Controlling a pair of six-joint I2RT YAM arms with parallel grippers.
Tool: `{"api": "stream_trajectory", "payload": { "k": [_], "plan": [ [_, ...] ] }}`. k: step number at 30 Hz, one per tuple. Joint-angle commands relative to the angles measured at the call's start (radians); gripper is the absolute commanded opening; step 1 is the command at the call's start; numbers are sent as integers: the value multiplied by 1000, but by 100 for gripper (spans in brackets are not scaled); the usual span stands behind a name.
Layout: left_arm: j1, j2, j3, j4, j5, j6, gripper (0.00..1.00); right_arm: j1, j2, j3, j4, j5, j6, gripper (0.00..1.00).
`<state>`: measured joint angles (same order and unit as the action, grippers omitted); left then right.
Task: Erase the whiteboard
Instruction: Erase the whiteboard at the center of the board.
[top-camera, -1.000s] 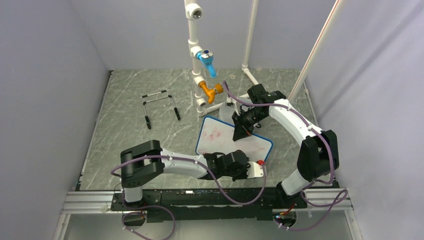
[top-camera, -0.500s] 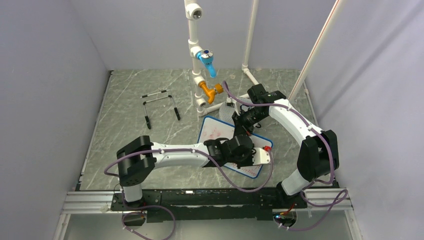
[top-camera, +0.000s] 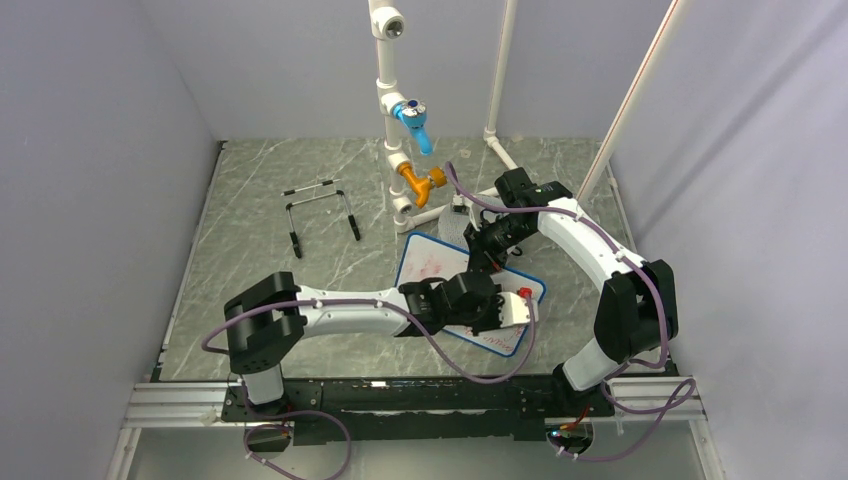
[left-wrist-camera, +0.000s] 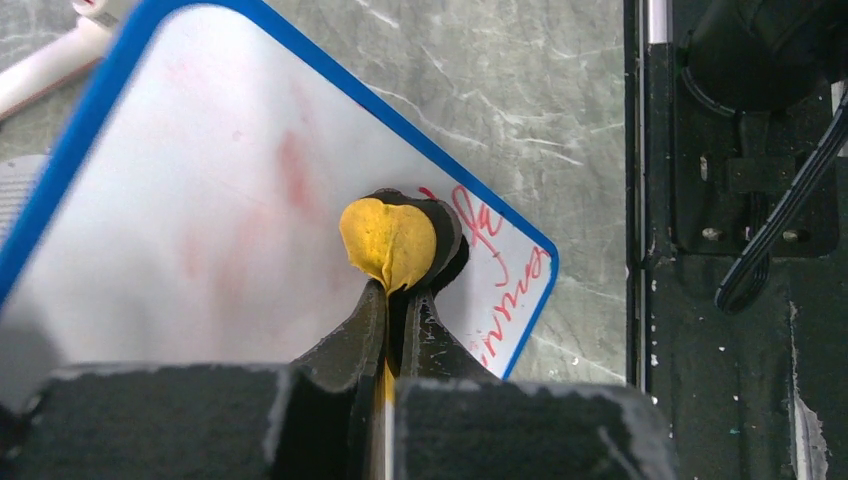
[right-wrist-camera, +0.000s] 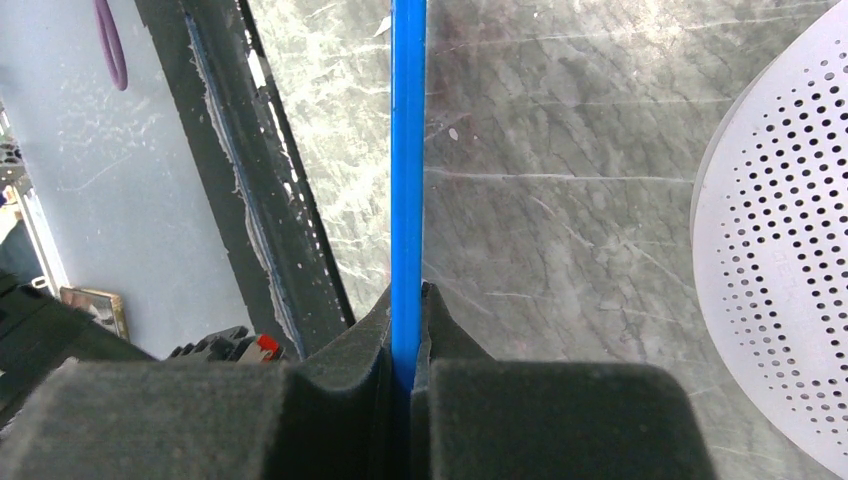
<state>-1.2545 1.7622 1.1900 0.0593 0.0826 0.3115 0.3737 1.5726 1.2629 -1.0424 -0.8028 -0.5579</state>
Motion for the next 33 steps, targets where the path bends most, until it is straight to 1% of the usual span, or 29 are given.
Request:
{"api": "stream_trajectory", "payload": {
  "k": [1,5,8,13,19,25,29,33],
  "plan": [
    [-1,41,-78,30,-67,-27,0,12,-12,-2,51,-70,-57,0],
    [-9,80,-114,66,-59,-57,0,12,-11,-3,52,-70,-57,0],
    [-10,87,-107,69,-55,-61,0,13,-11,-3,53,-70,-57,0],
    [-10,56,-38,28,-55,-19,0,13,-12,-2,51,-70,-57,0],
    [-3,20,88,-43,-61,49,0,12,-13,-1,49,-71,-59,0],
    [18,0,157,-58,-49,66,0,13,-14,-1,49,-70,-59,0],
    [20,17,155,-55,-43,55,0,12,-11,-3,51,-70,-60,0],
    [17,28,91,-21,-31,29,0,14,-12,-2,50,-70,-59,0]
  ]
}}
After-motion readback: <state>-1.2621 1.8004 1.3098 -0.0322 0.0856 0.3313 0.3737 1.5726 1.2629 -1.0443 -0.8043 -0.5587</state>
